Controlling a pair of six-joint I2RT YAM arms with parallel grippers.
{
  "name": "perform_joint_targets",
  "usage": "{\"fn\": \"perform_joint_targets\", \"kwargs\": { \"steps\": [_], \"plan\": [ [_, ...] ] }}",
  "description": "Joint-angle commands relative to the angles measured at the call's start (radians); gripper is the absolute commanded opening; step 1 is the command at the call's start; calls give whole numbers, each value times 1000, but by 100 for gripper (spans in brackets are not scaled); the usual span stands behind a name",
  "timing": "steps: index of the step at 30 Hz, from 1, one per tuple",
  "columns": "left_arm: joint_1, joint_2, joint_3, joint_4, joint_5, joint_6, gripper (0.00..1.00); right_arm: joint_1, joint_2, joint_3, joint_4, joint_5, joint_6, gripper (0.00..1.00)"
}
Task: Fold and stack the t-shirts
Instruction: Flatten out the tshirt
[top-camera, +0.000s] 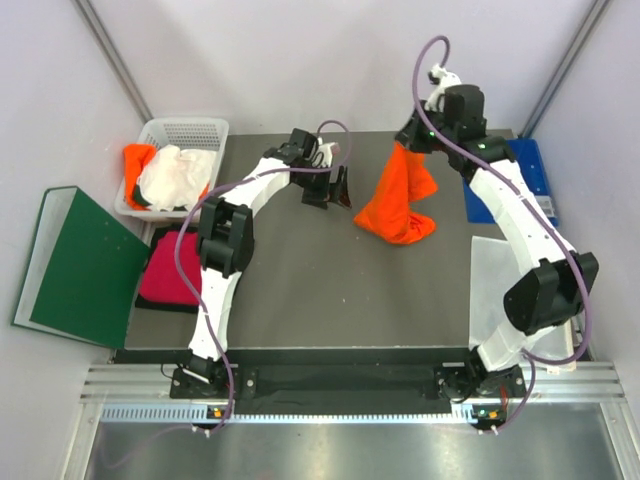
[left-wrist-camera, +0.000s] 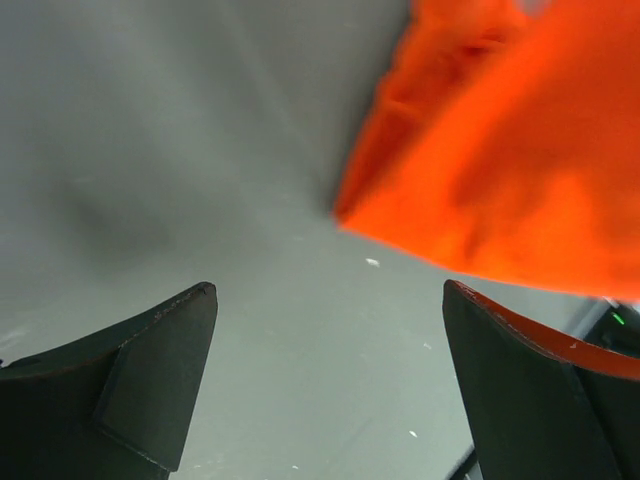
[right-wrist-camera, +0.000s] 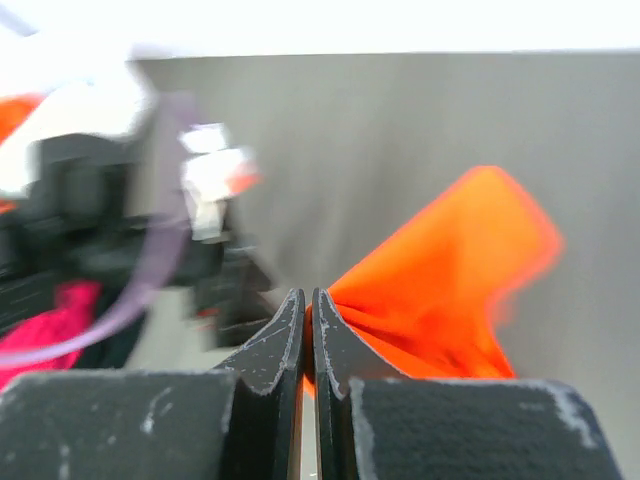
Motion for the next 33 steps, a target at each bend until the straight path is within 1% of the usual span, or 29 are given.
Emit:
{"fn": "perform_joint_targets", "kwargs": {
  "steps": [1,2,3,4,5,6,7,8,9,10,11,12,14,15,16,17,18,19,21,24,26,29,30,31,32,33],
  "plan": [
    [29,-53,-30,10,-249,-48,99,153,91,148,-133,-158,-85,0],
    [40,-59,-33,7,-292,-64,99,183,114,209,-198,-189,-99,0],
    [69,-66,-37,1,-331,-83,99,217,155,238,-226,-242,-111,0],
    [86,-78,-50,-15,-378,-128,99,287,179,268,-264,-262,-119,0],
    [104,-86,-56,-24,-447,-152,99,321,202,335,-298,-281,-148,0],
    [144,-92,-76,-35,-476,-177,99,357,244,366,-368,-313,-165,1],
    [164,-110,-95,-36,-490,-218,99,415,264,396,-397,-328,-179,4],
    [182,-122,-117,-26,-489,-234,99,437,283,439,-421,-348,-202,10],
    [215,-133,-166,-10,-477,-246,99,454,309,449,-456,-370,-208,30],
    [224,-157,-191,5,-459,-255,99,473,315,449,-463,-365,-213,37],
    [232,-168,-214,46,-422,-255,99,474,314,425,-460,-358,-216,41],
    [232,-179,-241,57,-411,-255,99,474,294,403,-448,-332,-216,58],
    [227,-202,-258,85,-377,-249,99,454,254,324,-379,-260,-193,74],
    [223,-210,-276,97,-350,-246,99,442,208,290,-350,-209,-178,85],
    [218,-227,-287,112,-331,-237,99,400,187,259,-292,-192,-159,88],
    [210,-237,-300,158,-304,-228,99,373,153,198,-267,-180,-120,90],
    [206,-242,-316,172,-249,-220,99,322,142,167,-242,-180,-101,90],
    [200,-247,-318,179,-230,-203,99,296,136,120,-227,-175,-84,90],
    [174,-239,-307,179,-172,-176,99,236,143,84,-225,-152,-53,89],
    [121,-221,-277,133,-155,-86,99,182,174,27,-233,-119,-42,87],
    [85,-204,-260,108,-168,-65,99,162,202,-11,-228,-105,-32,86],
    [66,-166,-226,82,-145,-61,99,135,226,-59,-205,-103,-16,85],
    [65,-141,-215,77,-141,-62,95,127,232,-71,-185,-105,-12,85],
    [63,-129,-206,64,-138,-61,86,122,237,-85,-179,-106,-7,85],
    [60,-118,-180,53,-142,-58,70,121,246,-90,-174,-108,-6,85],
    [60,-92,-165,39,-158,-59,19,116,249,-94,-168,-109,-4,85]
  ]
}}
